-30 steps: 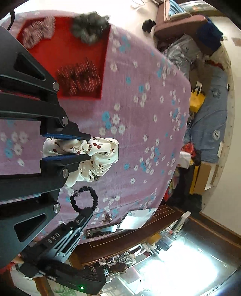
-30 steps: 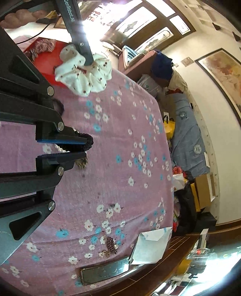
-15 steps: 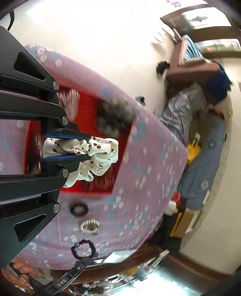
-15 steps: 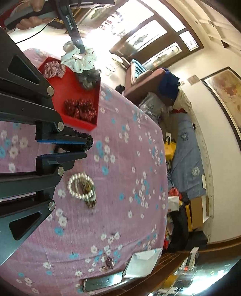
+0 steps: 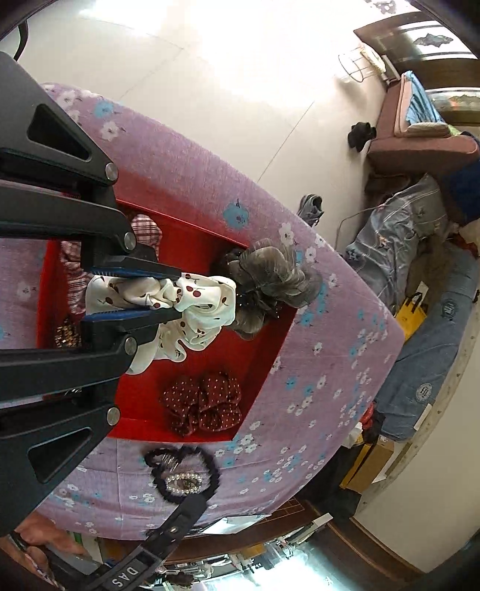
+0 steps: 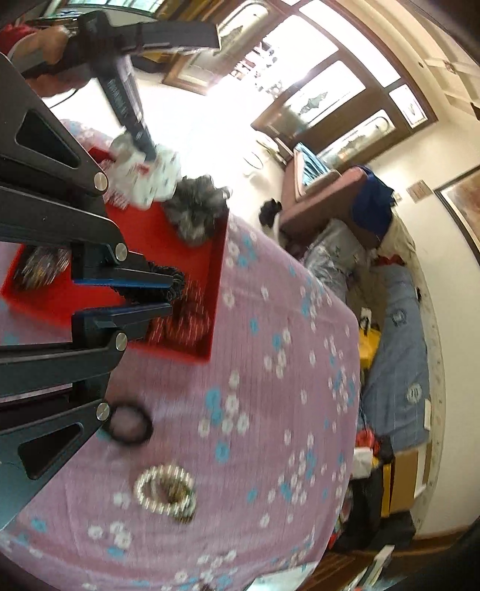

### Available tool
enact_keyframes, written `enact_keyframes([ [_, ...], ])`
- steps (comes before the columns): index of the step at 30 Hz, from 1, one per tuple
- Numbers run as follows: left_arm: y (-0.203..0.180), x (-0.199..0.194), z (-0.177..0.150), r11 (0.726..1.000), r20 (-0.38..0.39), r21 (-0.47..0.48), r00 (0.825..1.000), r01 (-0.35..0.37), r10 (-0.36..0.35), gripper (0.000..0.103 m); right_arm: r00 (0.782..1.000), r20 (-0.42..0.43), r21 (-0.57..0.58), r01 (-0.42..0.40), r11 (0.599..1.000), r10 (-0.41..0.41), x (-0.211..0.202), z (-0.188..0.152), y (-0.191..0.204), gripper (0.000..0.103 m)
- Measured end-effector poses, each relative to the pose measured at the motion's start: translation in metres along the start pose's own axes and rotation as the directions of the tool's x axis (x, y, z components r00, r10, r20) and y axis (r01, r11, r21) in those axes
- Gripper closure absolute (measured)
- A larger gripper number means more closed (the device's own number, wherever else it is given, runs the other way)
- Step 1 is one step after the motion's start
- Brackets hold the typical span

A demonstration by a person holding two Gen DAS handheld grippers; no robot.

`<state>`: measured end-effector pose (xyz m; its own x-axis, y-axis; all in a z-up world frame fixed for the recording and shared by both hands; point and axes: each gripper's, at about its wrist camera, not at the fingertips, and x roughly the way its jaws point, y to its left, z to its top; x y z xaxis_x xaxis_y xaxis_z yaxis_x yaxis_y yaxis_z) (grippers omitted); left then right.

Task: Organize jewelry
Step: 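Carry the white scrunchie and black hair tie over the red tray and lower them, then open both tools to drop the white scrunchie and black hair tie in the tray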

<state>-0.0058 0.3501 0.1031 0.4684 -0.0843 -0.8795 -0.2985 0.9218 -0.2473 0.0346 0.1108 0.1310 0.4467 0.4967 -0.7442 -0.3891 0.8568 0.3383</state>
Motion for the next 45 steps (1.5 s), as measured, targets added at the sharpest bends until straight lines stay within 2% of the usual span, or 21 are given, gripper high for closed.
enact_keyframes([
  [10,0.018,0.034,0.02,1.0,-0.024,0.012,1.0,-0.001,0.001,0.09,0.995,-0.089,0.007,-0.035,0.999,0.035,0.085,0.029,0.036,0.093],
  [20,0.028,0.052,0.019,0.999,-0.055,0.028,0.998,-0.038,0.039,0.089,0.986,-0.166,-0.002,0.03,1.0,-0.03,0.14,0.033,0.029,0.093],
  [33,0.011,0.041,0.014,0.992,-0.023,0.102,0.997,-0.076,0.079,0.089,0.979,-0.195,-0.017,0.054,0.998,-0.057,0.155,0.028,0.023,0.093],
  [45,0.006,0.043,0.01,0.992,-0.04,0.103,0.996,-0.073,0.077,0.089,0.978,-0.199,-0.009,0.063,0.998,-0.063,0.154,0.026,0.021,0.093],
])
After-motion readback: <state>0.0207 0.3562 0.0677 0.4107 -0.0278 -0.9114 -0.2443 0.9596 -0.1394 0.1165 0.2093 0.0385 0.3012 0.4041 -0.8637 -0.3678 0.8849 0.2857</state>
